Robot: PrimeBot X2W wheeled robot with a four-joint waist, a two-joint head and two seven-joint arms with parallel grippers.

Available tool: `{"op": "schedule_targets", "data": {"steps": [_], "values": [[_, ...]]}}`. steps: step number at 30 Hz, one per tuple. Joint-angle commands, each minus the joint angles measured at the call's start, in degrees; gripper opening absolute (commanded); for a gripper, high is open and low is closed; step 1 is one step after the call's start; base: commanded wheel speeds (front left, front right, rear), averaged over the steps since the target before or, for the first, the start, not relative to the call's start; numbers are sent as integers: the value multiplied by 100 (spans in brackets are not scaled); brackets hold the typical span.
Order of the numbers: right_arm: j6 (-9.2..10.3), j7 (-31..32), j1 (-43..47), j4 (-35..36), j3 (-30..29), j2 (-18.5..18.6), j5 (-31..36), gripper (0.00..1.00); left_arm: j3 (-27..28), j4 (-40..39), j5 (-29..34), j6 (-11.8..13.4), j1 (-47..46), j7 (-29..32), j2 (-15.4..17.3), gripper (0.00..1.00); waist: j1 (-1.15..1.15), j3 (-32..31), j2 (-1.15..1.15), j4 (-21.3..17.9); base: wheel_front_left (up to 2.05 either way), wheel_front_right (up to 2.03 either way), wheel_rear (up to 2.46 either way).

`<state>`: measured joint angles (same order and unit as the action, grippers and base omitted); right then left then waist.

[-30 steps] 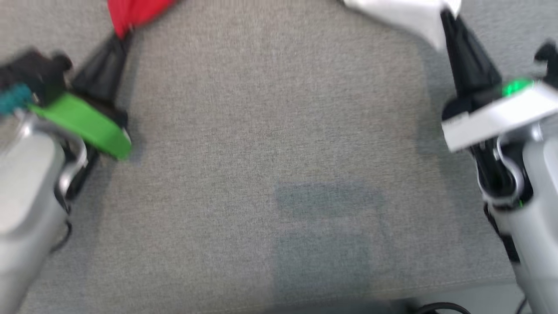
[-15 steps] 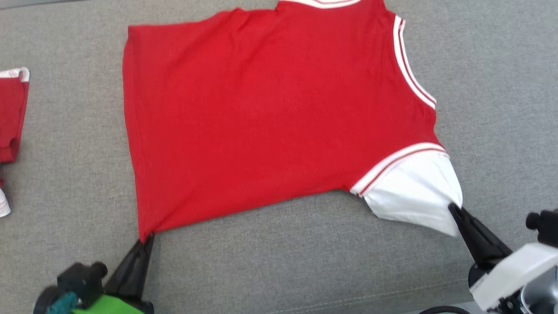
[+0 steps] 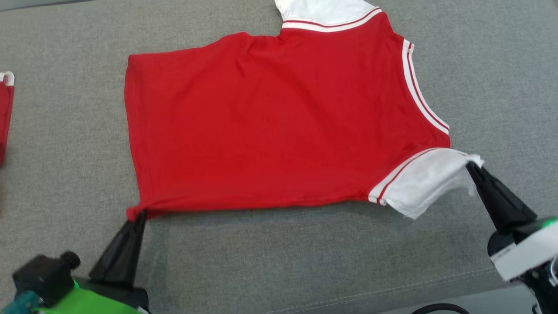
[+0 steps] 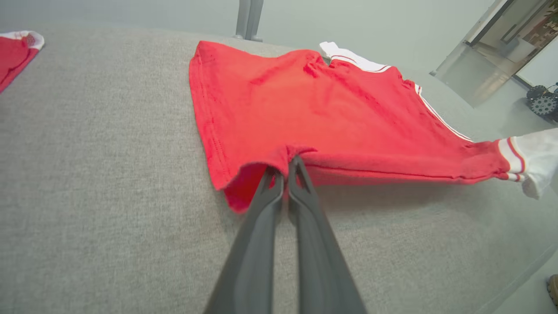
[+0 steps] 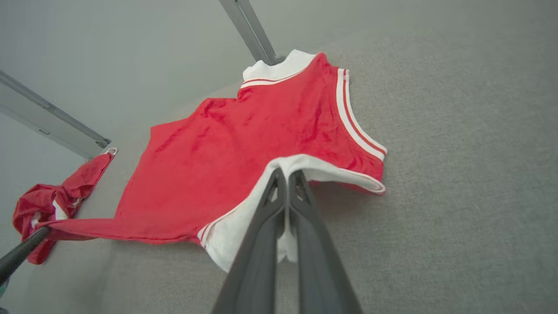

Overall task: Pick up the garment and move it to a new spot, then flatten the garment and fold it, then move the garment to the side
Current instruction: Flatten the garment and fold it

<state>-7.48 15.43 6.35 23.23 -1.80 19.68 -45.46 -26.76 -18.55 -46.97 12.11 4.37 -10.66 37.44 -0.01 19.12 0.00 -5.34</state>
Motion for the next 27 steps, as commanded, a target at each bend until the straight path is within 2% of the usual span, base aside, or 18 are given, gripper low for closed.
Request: {"op": "schedule_targets", "data": {"steps": [1, 4, 8, 12, 16, 22, 27], "values": [[-2, 133, -344, 9, 50, 50, 41, 0, 125, -94, -77, -10, -234, 136, 155, 0, 1, 188, 0, 18, 0, 0, 0], [-2, 467, -1138, -249, 252, 57, 77, 0, 345, -172, -288, -74, -698, 458, 305, 0, 1, 407, 0, 30, 0, 0, 0], [-2, 665, -2152, -959, 564, -37, 257, 0, 301, 214, -497, -214, -1224, 1061, 445, 0, 1, 587, 0, 35, 0, 0, 0], [-2, 572, -2922, -1721, 771, -159, 439, 0, 136, 734, -569, -314, -1759, 1462, 293, 0, 1, 705, 0, 94, 0, 0, 0], [-2, 447, -3439, -2373, 900, -196, 616, 0, -30, 1238, -531, -463, -2224, 1602, 82, 0, 1, 772, 0, 148, 0, 0, 0], [-2, 201, -4018, -3161, 1094, -176, 891, 0, -290, 1863, -402, -664, -2705, 1886, 0, 0, 1, 794, 0, 210, 0, 0, 0], [-1, -248, -4438, -3738, 1029, -192, 1175, 0, -381, 2017, -370, -761, -2925, 1991, -39, 0, 1, 806, 0, 264, 0, 0, 0]]}}
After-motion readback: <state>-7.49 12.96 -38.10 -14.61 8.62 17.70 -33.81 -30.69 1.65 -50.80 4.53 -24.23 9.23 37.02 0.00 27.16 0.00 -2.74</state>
